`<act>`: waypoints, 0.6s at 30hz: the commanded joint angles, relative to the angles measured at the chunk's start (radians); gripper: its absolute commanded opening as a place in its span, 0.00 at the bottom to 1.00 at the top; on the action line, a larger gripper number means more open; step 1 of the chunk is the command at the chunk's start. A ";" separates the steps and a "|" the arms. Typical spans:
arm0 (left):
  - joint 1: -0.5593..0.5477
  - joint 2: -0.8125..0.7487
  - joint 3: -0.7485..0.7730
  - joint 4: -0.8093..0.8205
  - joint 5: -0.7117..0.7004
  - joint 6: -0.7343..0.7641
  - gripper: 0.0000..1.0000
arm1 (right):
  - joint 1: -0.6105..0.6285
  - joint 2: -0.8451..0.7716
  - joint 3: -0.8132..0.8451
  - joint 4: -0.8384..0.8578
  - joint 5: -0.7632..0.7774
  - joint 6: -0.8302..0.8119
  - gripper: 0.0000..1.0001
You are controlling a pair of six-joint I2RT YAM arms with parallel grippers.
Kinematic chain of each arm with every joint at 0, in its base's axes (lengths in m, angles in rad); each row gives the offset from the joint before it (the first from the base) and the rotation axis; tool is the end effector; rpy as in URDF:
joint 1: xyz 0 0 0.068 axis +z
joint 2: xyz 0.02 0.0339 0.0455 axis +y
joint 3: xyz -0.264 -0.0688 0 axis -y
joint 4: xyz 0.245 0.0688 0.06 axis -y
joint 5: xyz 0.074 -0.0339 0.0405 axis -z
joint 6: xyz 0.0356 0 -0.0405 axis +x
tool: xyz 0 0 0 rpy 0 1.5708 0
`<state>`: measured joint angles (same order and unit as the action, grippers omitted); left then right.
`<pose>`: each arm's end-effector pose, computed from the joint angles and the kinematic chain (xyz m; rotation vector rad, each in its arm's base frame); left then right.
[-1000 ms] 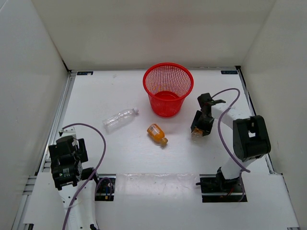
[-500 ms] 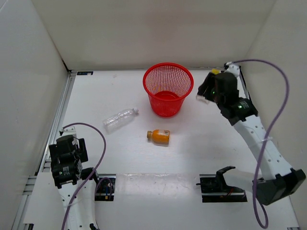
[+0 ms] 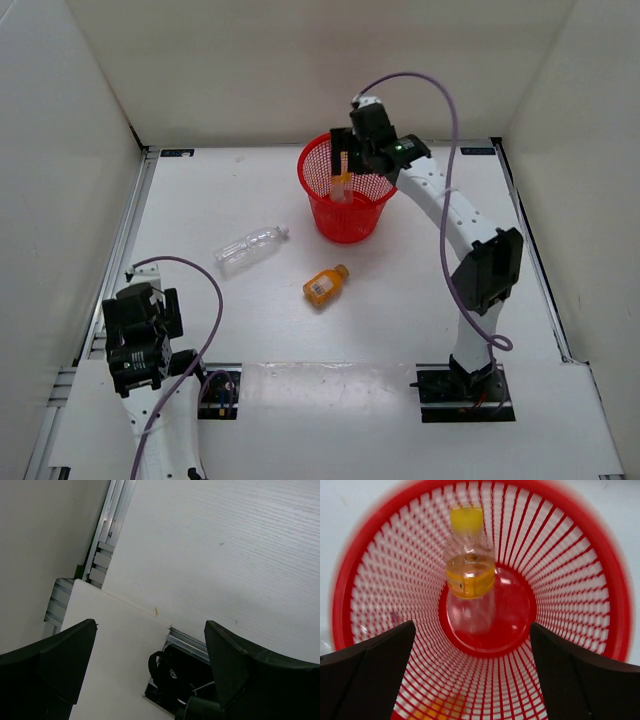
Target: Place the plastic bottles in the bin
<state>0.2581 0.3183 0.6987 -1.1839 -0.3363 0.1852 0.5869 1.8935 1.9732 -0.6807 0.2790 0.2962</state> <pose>0.0445 0.0239 0.2653 -0.2514 2.3884 0.6094 0.3655 0.2313 0.3820 -0.1538 2.1475 0.2108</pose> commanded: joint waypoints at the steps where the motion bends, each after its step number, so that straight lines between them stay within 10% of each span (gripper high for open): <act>1: -0.003 -0.019 0.007 0.023 -0.023 0.025 1.00 | 0.047 -0.109 0.030 -0.039 0.018 -0.120 0.99; 11: -0.013 0.034 -0.047 0.032 0.028 0.025 1.00 | 0.321 -0.411 -0.221 0.072 0.177 -0.238 0.99; 18: -0.023 0.034 -0.047 0.064 0.028 0.045 1.00 | 0.425 -0.419 -0.500 -0.003 -0.069 -0.365 0.99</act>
<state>0.2417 0.3458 0.6495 -1.1534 -0.3244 0.2207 0.9913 1.3907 1.5345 -0.6163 0.2825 0.0040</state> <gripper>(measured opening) 0.997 0.994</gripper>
